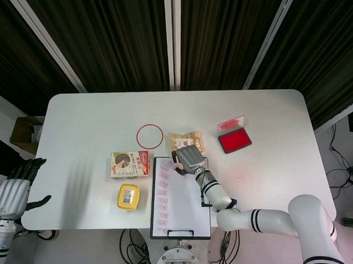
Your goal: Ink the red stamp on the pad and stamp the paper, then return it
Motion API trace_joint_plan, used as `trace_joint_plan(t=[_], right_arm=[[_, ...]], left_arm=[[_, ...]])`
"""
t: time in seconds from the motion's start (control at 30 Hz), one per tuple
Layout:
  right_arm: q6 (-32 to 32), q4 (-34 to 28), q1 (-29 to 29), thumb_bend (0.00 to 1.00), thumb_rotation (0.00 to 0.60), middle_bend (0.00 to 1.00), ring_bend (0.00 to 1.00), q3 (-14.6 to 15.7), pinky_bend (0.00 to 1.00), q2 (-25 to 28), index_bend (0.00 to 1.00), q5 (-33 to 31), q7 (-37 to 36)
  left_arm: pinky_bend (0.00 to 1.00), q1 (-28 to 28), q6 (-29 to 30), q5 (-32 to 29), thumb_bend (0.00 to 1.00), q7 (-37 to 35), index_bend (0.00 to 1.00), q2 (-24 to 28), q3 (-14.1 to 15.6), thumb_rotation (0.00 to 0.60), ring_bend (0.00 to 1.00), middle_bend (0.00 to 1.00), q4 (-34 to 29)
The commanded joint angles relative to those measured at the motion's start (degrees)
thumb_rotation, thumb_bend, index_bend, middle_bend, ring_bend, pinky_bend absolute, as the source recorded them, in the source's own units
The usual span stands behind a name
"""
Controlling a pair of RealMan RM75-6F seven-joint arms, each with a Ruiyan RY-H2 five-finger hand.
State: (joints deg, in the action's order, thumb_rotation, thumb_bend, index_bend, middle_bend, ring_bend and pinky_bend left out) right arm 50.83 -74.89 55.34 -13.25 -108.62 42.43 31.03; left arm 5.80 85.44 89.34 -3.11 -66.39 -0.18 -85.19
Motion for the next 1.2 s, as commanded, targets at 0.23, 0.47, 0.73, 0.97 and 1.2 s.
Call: trace_joint_plan(t=[0.23,0.47,0.73,0.97,1.2], right_arm=[[-0.2,0.8,-0.2,0.49,0.600,0.89,0.90,0.6,1.00,-0.6,1.00,0.8,-0.1],[-0.4,1.6,-0.4,0.49,0.600,0.90,0.90,0.8,1.00,-1.1,1.00,1.0,-0.1],[-0.5,2.0,-0.4,0.49,0.600,0.90,0.90,0.4,1.00,-1.4,1.00,1.3,-0.2],[0.8,-2.6,-0.9,0.49,0.600,0.90,0.90,-1.7,1.00,0.9,1.00,2.0,-1.5],[4.3,-12.9,-2.7,0.50,0.600,0.90,0.90,-3.3,1.00,7.1,1.00,4.9,-3.2]], left_arm=[[0.20,0.0,0.1,0.2,0.00,0.0,0.14,-0.1,0.0,0.600,0.12,0.14,0.0],[0.20,0.0,0.2,0.1,0.00,0.0,0.14,0.0,-0.1,0.600,0.12,0.14,0.0],[0.20,-0.1,0.2,0.0,0.00,-0.1,0.14,0.1,-0.1,0.600,0.12,0.14,0.1],[0.20,-0.1,0.3,0.2,0.00,0.2,0.14,0.4,-0.2,0.600,0.12,0.14,-0.3],[0.20,0.1,0.3,0.5,0.00,1.2,0.14,0.6,-0.2,0.600,0.12,0.14,-1.4]])
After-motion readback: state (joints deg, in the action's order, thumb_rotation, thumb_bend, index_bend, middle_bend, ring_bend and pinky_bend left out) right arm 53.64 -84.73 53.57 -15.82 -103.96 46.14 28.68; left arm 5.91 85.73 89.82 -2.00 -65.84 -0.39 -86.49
